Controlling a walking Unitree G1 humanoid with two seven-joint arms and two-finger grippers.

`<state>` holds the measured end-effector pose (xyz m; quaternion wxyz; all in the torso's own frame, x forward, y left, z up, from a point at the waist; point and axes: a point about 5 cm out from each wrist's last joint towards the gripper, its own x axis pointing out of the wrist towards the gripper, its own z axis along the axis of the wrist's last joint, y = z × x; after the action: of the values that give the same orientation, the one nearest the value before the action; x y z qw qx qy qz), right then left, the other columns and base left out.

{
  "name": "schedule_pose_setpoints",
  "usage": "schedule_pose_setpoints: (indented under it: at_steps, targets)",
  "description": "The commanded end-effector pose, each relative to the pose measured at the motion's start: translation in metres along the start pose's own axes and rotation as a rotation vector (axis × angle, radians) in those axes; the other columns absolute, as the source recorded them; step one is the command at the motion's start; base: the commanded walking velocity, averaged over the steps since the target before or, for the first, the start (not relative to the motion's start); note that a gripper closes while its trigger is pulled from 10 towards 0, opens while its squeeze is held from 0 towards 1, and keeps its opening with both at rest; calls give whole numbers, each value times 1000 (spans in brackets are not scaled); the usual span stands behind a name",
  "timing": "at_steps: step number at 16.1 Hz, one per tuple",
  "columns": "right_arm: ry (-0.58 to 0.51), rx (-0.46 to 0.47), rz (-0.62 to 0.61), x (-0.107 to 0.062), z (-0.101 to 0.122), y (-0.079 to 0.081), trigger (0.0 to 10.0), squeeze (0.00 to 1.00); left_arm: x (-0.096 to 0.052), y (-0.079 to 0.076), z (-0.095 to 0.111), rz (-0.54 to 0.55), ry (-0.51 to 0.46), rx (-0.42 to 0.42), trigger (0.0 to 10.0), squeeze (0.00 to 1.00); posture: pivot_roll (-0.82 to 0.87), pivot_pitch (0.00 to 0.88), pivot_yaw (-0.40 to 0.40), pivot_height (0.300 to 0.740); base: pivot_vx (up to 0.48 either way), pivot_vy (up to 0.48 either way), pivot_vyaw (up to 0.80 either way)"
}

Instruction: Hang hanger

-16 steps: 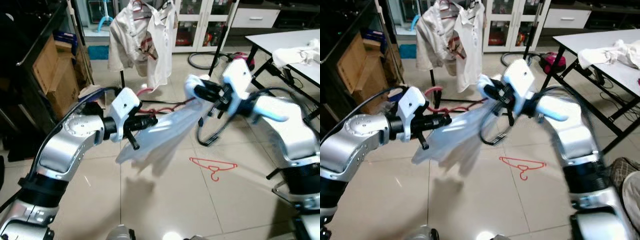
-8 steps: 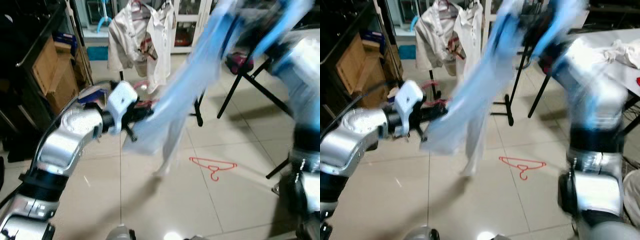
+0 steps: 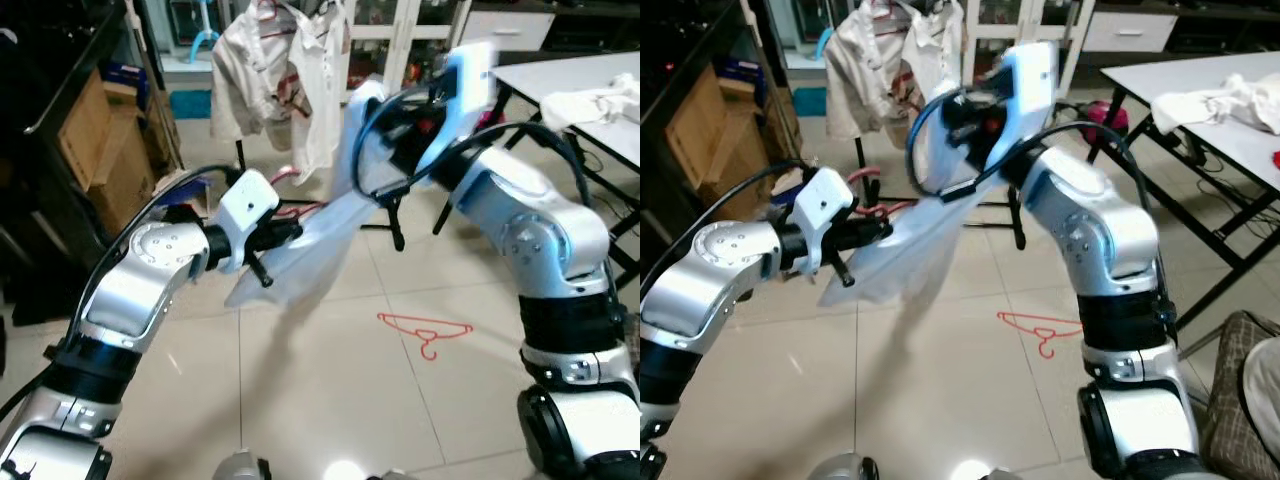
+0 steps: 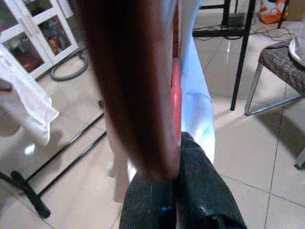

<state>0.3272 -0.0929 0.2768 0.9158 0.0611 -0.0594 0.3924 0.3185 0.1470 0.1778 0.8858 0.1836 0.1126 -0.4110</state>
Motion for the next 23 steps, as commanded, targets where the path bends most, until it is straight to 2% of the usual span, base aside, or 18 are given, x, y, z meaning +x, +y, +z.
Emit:
schedule_pose_setpoints:
  at_steps: [1, 2, 4, 5, 6, 7, 8, 9, 10, 12, 14, 15, 16, 17, 19, 21, 23]
  targets:
    - [-11, -37, 147, 1, 4, 26, 10000, 0, 3, -3, -4, -9, 33, 5, 10000, 0, -4, 0, -29, 740, 0, 0, 0]
    - [62, -89, 165, -5, -15, 29, 10000, 0, 3, -2, -4, -6, 34, 5, 10000, 0, -1, 0, -31, 740, 0, 0, 0]
    - [159, -158, 57, -12, -42, 13, 10000, 0, 3, -1, -3, -6, 29, 2, 10000, 0, -3, 0, -28, 740, 0, 0, 0]
    - [167, -168, 36, -12, -46, 11, 10000, 0, 3, -1, -2, -6, 26, 1, 10000, 0, -3, 0, -28, 740, 0, 0, 0]
    - [149, -122, 19, -12, -50, 13, 10000, 0, 3, -2, -1, -10, 12, -12, 10000, 0, -4, 0, -25, 740, 0, 0, 0]
    - [141, -102, 74, -14, -54, 25, 10000, 0, 4, -3, 1, -12, 1, -21, 10000, 0, -5, 0, -23, 740, 0, 0, 0]
    - [146, -68, 130, -19, -58, 32, 10000, 663, 5, -4, 3, -16, -10, -29, 10000, 0, -6, 0, -24, 740, 0, 0, 0]
    - [156, -61, 124, -20, -61, 31, 10000, 1000, 5, -4, 3, -17, -11, -29, 10000, 0, -8, 0, -24, 740, 0, 0, 0]
    - [158, -64, 120, -20, -62, 30, 10000, 1000, 5, -4, 3, -17, -11, -29, 10000, 0, -8, 0, -24, 740, 0, 0, 0]
    - [111, -65, 36, -14, -57, 22, 10000, 1000, 6, -3, 4, -18, -13, -31, 10000, 0, -8, 0, -23, 740, 0, 0, 0]
    - [-53, 18, 88, -6, -27, 36, 10000, 1000, 8, -2, 3, -13, -17, -39, 10000, 0, -8, 0, -24, 740, 0, 0, 0]
    - [-62, 29, 92, -6, -26, 37, 10000, 1000, 8, -2, 3, -12, -17, -39, 10000, 0, -8, 0, -24, 740, 0, 0, 0]
    - [-231, 175, 85, -2, 5, 38, 10000, 1000, 9, -3, 3, -10, -25, -45, 10000, 0, -9, 0, -27, 740, 0, 0, 0]
    - [-257, 198, 90, -2, 10, 38, 10000, 1000, 9, -3, 3, -10, -26, -45, 10000, 0, -9, 0, -27, 740, 0, 0, 0]
    - [-263, 203, 102, -2, 13, 39, 10000, 1000, 9, -4, 3, -11, -28, -48, 10000, 0, -9, 0, -28, 740, 0, 0, 0]
    - [-257, 254, 125, -3, 13, 41, 10000, 1000, 9, -4, 3, -9, -29, -49, 10000, 0, -10, 0, -34, 740, 0, 0, 0]
    - [-85, 363, 191, -7, -7, 41, 10000, 1000, 8, -5, 2, -10, -28, -52, 10000, 0, -11, 0, -37, 740, 0, 0, 0]
